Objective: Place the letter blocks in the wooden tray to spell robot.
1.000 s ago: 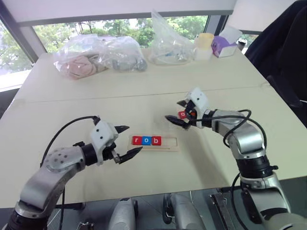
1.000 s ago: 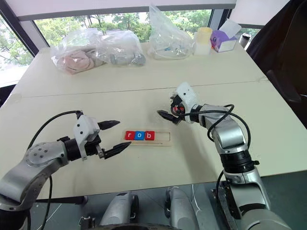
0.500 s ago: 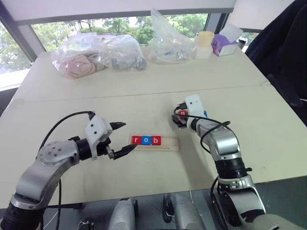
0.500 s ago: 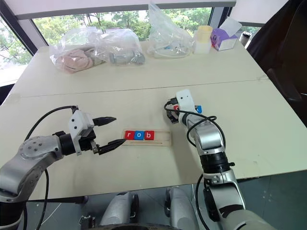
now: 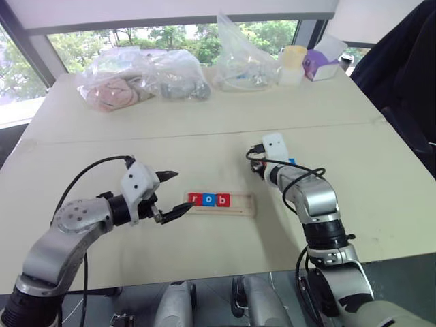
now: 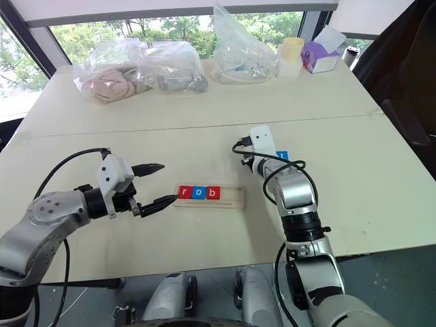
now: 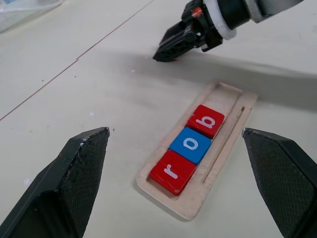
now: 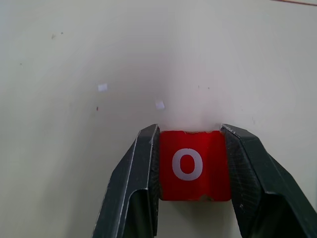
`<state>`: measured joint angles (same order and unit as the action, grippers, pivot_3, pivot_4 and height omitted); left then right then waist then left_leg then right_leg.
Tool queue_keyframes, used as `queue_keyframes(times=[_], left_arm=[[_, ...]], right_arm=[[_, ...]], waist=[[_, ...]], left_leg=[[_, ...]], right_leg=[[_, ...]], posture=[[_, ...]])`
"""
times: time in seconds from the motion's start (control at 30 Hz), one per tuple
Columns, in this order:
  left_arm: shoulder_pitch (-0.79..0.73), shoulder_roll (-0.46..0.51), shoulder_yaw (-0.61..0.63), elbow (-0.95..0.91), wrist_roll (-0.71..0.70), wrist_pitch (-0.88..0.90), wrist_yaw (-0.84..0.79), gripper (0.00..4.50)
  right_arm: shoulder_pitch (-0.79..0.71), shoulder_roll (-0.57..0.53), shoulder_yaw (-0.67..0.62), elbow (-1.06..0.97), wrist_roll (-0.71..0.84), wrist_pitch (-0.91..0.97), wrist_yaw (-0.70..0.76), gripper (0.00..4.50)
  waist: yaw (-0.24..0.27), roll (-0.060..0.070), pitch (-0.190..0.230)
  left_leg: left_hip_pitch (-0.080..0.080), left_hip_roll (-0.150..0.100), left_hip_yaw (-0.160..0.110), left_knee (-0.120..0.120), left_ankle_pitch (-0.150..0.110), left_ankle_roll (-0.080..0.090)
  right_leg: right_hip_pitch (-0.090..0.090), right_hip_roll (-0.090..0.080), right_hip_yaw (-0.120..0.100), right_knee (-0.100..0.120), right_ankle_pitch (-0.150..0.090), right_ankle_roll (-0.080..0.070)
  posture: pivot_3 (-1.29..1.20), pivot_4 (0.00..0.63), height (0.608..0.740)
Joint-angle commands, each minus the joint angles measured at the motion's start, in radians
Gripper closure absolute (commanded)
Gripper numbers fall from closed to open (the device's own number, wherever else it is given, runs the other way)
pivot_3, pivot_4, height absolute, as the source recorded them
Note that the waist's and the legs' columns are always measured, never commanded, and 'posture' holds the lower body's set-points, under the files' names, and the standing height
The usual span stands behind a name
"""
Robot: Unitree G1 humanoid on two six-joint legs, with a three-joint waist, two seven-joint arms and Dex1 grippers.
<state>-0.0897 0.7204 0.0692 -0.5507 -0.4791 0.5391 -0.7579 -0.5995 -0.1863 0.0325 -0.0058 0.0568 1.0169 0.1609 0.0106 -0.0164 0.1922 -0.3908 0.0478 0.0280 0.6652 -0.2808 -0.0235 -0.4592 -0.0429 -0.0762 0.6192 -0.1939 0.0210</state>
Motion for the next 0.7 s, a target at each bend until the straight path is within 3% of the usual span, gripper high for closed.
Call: queue_keyframes(times=[0.03, 0.37, 0.7], left_arm=[[-0.021, -0.004, -0.004, -0.015, 0.001, -0.008, 0.003, 0.00], [-0.035, -0.014, -0.026, 0.019, 0.005, -0.027, -0.026, 0.00], [-0.056, -0.014, -0.048, 0.047, 0.005, -0.042, -0.074, 0.00]], right_arm=[[0.022, -0.012, -0.005, -0.056, 0.002, 0.093, -0.007, 3.29], [0.062, -0.045, -0.180, -0.463, 0.063, 0.565, 0.006, 3.29], [0.207, 0.031, -0.224, -0.609, 0.100, 0.597, -0.056, 3.29]], waist=[[-0.001, 0.000, 0.000], [-0.004, 0.000, 0.000], [-0.016, 0.001, 0.000]], left_leg=[[0.000, 0.000, 0.000, 0.000, 0.000, 0.000], [-0.001, 0.000, 0.000, 0.000, 0.000, 0.000], [0.000, 0.001, -0.001, 0.000, 0.000, 0.000]], right_leg=[[0.000, 0.000, 0.000, 0.000, 0.000, 0.000], [-0.001, 0.000, 0.000, 0.000, 0.000, 0.000], [-0.001, 0.001, -0.001, 0.000, 0.000, 0.000]], posture=[[0.00, 0.150, 0.740], [0.00, 0.150, 0.740], [0.00, 0.150, 0.740]])
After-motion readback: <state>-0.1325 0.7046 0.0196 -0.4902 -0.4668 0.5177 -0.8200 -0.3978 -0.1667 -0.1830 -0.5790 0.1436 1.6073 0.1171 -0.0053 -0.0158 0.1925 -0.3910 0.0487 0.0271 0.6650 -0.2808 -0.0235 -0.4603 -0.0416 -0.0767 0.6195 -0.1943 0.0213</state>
